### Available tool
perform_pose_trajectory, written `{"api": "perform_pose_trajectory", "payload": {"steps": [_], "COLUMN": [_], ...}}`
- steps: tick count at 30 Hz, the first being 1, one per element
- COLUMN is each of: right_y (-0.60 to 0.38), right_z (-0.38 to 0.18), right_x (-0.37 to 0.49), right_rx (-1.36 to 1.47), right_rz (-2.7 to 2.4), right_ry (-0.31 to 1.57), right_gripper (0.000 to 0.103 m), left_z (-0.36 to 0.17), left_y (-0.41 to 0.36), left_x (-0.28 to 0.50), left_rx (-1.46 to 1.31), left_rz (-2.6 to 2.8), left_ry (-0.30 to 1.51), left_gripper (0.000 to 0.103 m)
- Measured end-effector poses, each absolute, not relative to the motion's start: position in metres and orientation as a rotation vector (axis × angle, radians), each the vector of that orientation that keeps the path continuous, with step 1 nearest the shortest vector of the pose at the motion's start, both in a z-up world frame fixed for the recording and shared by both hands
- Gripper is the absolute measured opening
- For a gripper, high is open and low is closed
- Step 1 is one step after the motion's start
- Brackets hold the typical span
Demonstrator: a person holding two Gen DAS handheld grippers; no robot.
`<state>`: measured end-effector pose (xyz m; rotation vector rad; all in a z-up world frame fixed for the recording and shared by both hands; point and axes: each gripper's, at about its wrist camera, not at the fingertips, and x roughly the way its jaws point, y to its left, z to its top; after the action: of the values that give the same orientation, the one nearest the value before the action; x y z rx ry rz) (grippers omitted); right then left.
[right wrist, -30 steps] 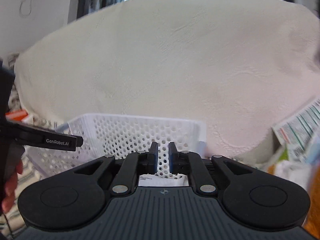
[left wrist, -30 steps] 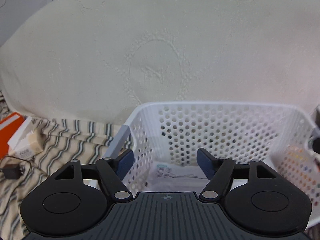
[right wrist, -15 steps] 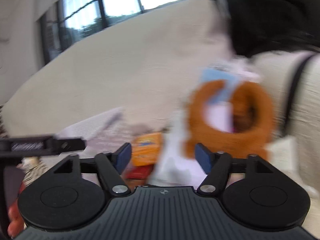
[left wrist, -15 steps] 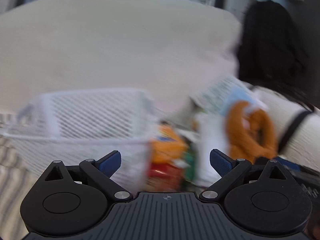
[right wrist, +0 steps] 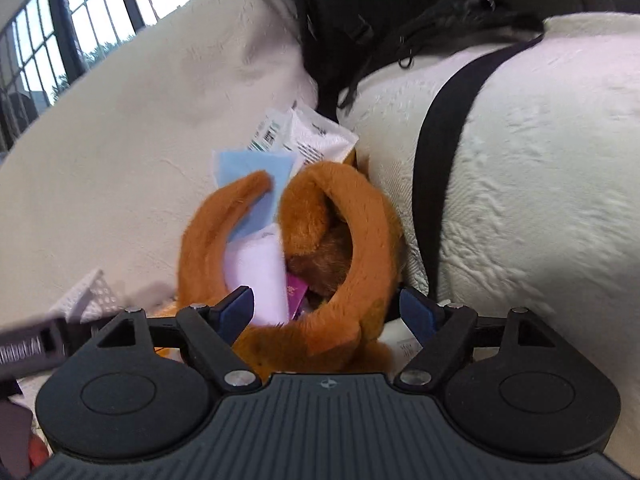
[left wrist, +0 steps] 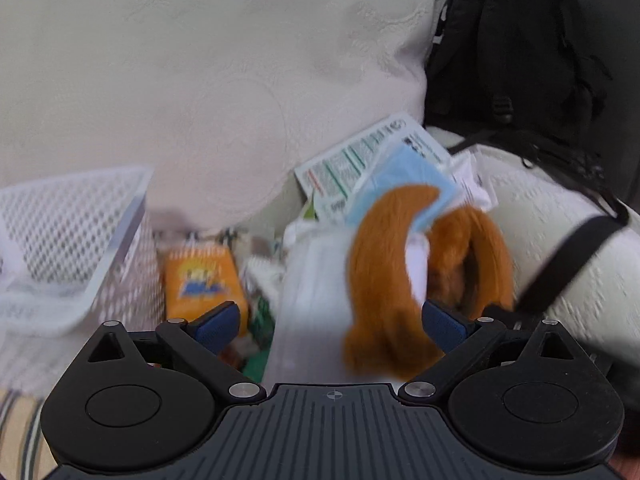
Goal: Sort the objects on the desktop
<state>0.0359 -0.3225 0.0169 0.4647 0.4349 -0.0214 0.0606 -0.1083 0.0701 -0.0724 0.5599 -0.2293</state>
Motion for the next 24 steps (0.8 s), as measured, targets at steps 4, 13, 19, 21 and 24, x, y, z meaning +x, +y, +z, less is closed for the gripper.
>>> {"api": "perform_pose_trajectory", "payload": {"steps": [4,13,19,21,24], "right_y": [-0.337,-0.353,-0.342,-0.333,-0.311], "right_z": [0.010,-0.026,-0.022,-0.015,-0.007], "right_x": [0.059,0.093,0.067,0.051,0.032], "right_rx": [0.584,0.756,0.692,0.646,0.544], "right_rz": [-0.041,-0.076,-0.054,-0.031,-0.018], "right_ry": [0.456,0.512,0.430,0.393,0.357], "right_gripper": [0.080,0.037,0.037,0.037,0.037], "left_z": [0.072,0.028,0.035,0.040,0.042], "left_y": [-0.123,-0.163,-0.151,-0.142,-0.131], "left_x": [0.092,0.149,0.120,0.105,0.084], "left_rx": [-0.056,0.052,0.013,0.017,0.020], "left_rz": [-0.196,-0.161,-0.190,-0.210,-0.192], "left_ry": [0.566,0.711,0.668,0.654,0.634], "left_gripper": [0.103,0.096,0.055,0.044,0.036]}}
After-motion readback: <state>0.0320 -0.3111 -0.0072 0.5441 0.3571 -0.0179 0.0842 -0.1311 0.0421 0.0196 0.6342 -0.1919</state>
